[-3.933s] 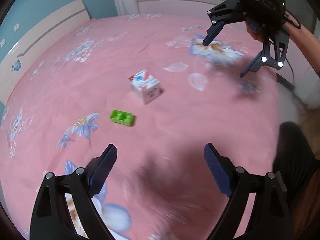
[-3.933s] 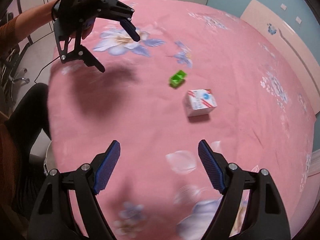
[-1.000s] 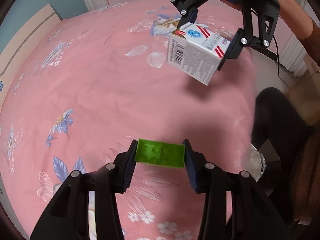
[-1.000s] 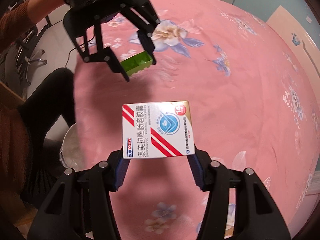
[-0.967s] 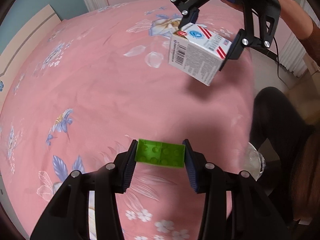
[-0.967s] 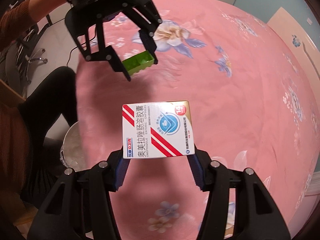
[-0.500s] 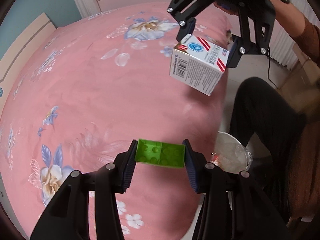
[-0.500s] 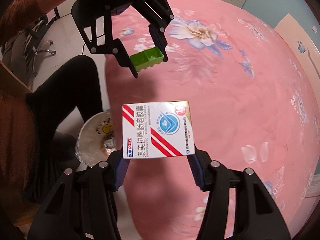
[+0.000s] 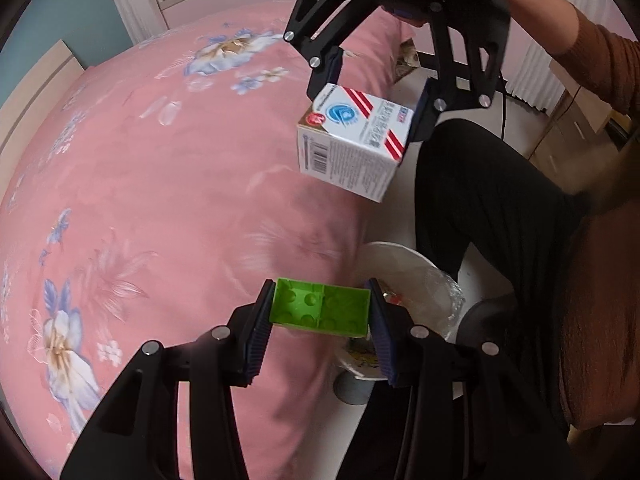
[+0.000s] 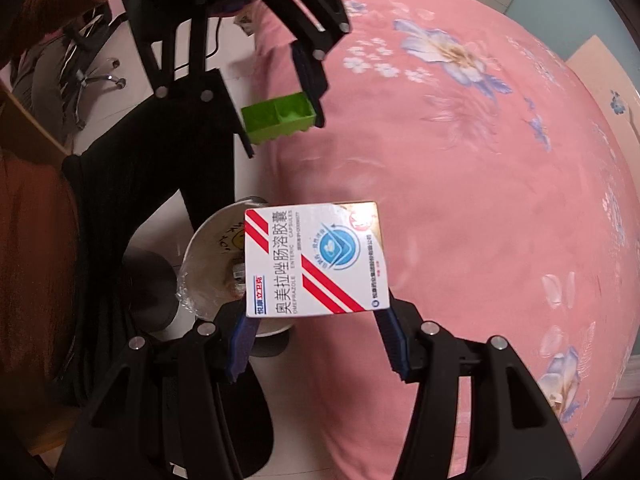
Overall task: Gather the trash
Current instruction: 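Carry the medicine box and green block in both tools over the bin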
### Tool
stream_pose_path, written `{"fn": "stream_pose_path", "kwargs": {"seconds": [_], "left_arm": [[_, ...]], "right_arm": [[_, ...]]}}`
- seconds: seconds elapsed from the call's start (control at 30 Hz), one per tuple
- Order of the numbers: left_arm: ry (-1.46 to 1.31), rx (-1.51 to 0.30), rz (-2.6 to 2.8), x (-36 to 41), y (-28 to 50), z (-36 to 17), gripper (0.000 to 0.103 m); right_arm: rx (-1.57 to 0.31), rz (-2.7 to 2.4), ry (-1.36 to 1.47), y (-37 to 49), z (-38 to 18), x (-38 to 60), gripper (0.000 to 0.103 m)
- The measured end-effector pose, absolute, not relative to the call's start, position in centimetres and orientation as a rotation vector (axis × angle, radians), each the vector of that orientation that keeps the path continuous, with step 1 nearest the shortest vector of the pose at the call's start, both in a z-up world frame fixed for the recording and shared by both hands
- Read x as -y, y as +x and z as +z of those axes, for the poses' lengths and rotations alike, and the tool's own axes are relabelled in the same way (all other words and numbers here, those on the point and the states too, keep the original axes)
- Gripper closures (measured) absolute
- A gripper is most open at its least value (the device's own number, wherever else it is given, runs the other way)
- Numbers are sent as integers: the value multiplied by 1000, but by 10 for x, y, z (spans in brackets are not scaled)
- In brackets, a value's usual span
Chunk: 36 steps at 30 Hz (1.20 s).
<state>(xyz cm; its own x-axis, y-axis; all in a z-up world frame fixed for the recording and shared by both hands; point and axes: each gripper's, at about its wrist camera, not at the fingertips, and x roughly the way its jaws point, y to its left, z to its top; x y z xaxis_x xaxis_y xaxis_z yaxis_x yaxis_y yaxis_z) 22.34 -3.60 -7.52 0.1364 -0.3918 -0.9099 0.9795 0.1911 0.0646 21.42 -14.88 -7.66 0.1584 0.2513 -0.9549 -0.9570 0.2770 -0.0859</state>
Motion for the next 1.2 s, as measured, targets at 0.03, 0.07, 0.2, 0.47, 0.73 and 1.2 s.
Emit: {"fn": "stream_pose_path", "kwargs": {"seconds": [0.03, 0.07, 0.2, 0.47, 0.73, 1.2], "left_arm": [[831, -911, -1188, 36, 218, -78, 56], [837, -907, -1196, 36, 213, -82, 56], [845, -911, -1223, 37, 196, -93, 56], [835, -930, -1266, 43, 177, -117, 56], [832, -976, -1309, 49, 161, -151, 56], [814, -1066, -1339, 51, 154, -198, 56]], "right_arm": [[-1032, 1049, -874, 208, -80, 147, 48], [-1030, 1056, -873, 203, -82, 146, 48], [-1042, 1073, -880, 183, -98, 140, 48], [-1048, 1104, -850, 156, -123, 132, 48], [-1074, 1135, -823, 143, -152, 123, 48], [-1160, 1166, -788, 141, -205, 120, 48]]}}
